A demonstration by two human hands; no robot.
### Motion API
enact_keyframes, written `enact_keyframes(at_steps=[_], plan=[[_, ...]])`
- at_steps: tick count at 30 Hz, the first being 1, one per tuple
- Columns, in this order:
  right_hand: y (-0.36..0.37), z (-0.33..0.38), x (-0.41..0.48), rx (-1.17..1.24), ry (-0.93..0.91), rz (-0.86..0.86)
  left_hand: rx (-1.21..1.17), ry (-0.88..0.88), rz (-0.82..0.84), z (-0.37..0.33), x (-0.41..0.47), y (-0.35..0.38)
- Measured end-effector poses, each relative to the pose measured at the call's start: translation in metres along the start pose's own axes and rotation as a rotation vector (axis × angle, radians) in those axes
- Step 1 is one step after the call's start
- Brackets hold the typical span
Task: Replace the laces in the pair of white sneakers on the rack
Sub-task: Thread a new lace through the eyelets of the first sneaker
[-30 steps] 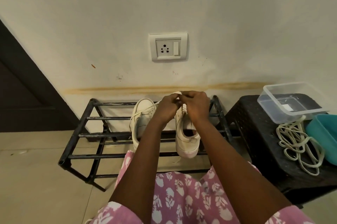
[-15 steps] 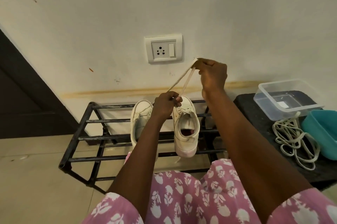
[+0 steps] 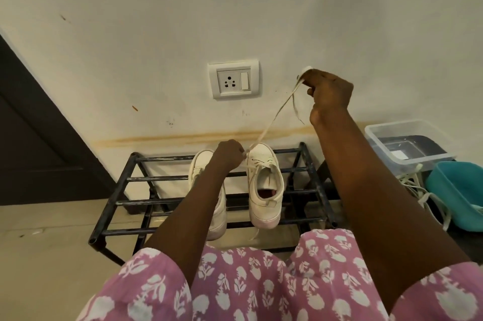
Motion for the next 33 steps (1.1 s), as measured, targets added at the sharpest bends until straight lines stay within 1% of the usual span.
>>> enact_keyframes(at_steps=[1,3,4,7,9,11,13,16,21,25,28,30,33], plan=[[0.001,-0.002,-0.002,0.04,0.052,0.022,-0.06,0.049,0.018,-0.008,-0.001,-0.001],[0.004,-0.006,-0.006,0.071,0.14,0.059,-0.331,0.154,0.06,-0.027,-0.006,-0.004],[0.005,-0.007,-0.009,0.073,0.157,0.07,-0.456,0.204,0.053,-0.038,-0.009,-0.007],[0.008,-0.01,-0.014,0.048,0.129,0.089,-0.68,0.314,-0.048,-0.066,-0.012,-0.015],[0.01,-0.01,-0.018,0.025,0.123,0.094,-0.803,0.338,-0.116,-0.076,-0.014,-0.021],[0.01,-0.009,-0.02,0.019,0.13,0.089,-0.855,0.326,-0.163,-0.077,-0.014,-0.024],[0.009,-0.007,-0.019,0.035,0.121,0.079,-0.809,0.29,-0.178,-0.072,-0.012,-0.023],[0.007,-0.002,-0.015,0.083,0.116,0.05,-0.735,0.246,-0.154,-0.058,-0.012,-0.015],[0.001,0.002,-0.008,0.162,0.122,0.018,-0.834,0.204,-0.109,-0.033,-0.013,-0.002],[-0.006,0.001,-0.006,0.142,0.161,-0.014,-0.743,0.155,-0.107,-0.017,-0.005,0.004],[-0.011,-0.001,-0.003,0.165,0.18,-0.037,-0.538,0.09,-0.117,-0.002,0.001,0.002],[-0.016,-0.004,-0.001,0.133,0.178,-0.062,-0.34,0.052,-0.119,0.008,0.003,-0.002],[-0.02,-0.006,0.001,0.081,0.175,-0.066,-0.146,-0.003,-0.089,0.019,0.004,-0.008]])
Point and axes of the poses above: each hand's wrist, its own x-axis towards the middle knuckle, its own y-axis out of the palm, z = x × y, the point moved 1 cm from there along x, towards the middle knuckle, and after that the axes turned 5 degrees about -x, right-handed, at the moved point
